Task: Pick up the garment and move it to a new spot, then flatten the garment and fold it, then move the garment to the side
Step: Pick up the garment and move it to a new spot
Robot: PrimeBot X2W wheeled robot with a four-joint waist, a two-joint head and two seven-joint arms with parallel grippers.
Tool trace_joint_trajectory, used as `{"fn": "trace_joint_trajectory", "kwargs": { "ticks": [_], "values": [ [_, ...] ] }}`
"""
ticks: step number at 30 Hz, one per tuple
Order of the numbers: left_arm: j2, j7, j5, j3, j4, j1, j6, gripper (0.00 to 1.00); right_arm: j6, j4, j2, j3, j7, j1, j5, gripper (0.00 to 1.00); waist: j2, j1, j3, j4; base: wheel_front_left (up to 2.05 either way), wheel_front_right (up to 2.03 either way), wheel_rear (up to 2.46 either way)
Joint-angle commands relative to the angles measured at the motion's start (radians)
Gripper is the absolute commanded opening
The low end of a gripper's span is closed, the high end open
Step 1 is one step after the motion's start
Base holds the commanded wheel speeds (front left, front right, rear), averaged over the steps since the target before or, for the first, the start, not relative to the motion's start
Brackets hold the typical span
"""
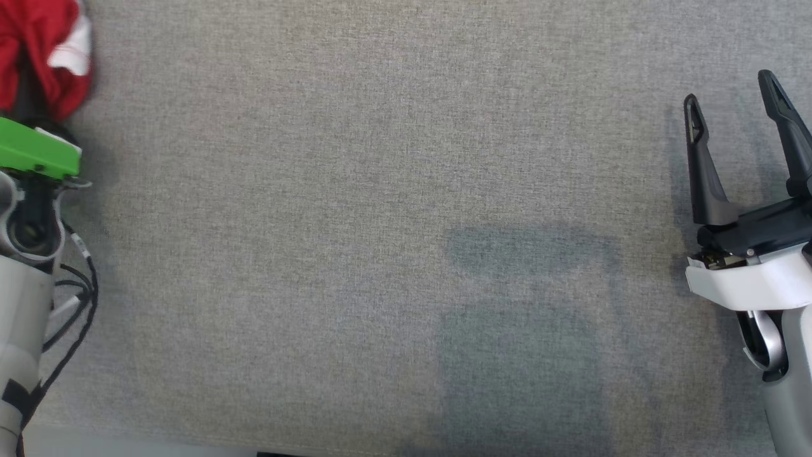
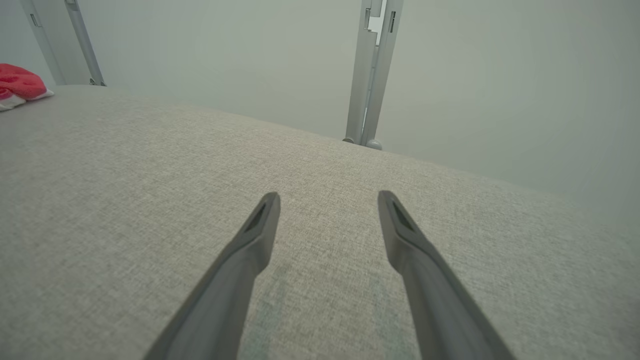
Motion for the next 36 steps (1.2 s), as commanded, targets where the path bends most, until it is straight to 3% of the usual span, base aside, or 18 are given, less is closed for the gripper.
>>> {"fn": "trace_joint_trajectory", "kwargs": {
  "ticks": [1,4,13,22,29,32,36],
  "values": [
    [-0.006,-0.014,-0.005,-0.019,-0.038,0.023,-0.003,0.0,-0.001,0.006,0.008,-0.001,-0.003,-0.003,0.008,1.0,0.0109,0.0,-0.037,0.011,0.0,0.0,0.0],
    [0.032,-0.056,0.012,-0.065,-0.14,0.065,-0.003,0.0,-0.001,0.022,0.035,-0.007,-0.003,0.005,0.017,1.0,0.0109,0.0,-0.085,0.016,0.0,0.0,0.0],
    [0.047,-0.085,0.111,-0.201,-0.479,0.212,-0.003,0.0,-0.001,0.076,0.135,-0.01,-0.003,0.062,0.046,1.0,0.0109,0.0,-0.268,-0.019,0.0,0.0,0.0],
    [-0.099,-0.053,0.148,-0.341,-0.778,0.287,0.0,0.0,-0.001,0.083,0.195,-0.033,-0.003,0.112,0.065,1.0,0.0109,0.0,-0.363,-0.119,0.0,0.0,0.0],
    [-0.214,0.025,-0.013,-0.401,-0.883,0.314,-0.002,0.0,-0.001,0.072,0.226,-0.049,-0.003,0.117,0.075,1.0,0.0109,0.0,-0.364,-0.24,0.0,0.0,0.0],
    [-0.272,0.057,-0.204,-0.376,-0.862,0.365,-0.003,0.0,-0.001,0.071,0.236,-0.059,-0.003,0.127,0.08,1.0,0.0109,0.0,-0.359,-0.28,0.0,0.0,0.0],
    [-0.254,0.116,-0.333,-0.359,-0.751,0.411,-0.003,0.0,-0.001,0.073,0.242,-0.071,-0.003,0.132,0.089,1.0,0.0109,0.0,-0.352,-0.315,0.0,0.0,0.0]
  ]
}}
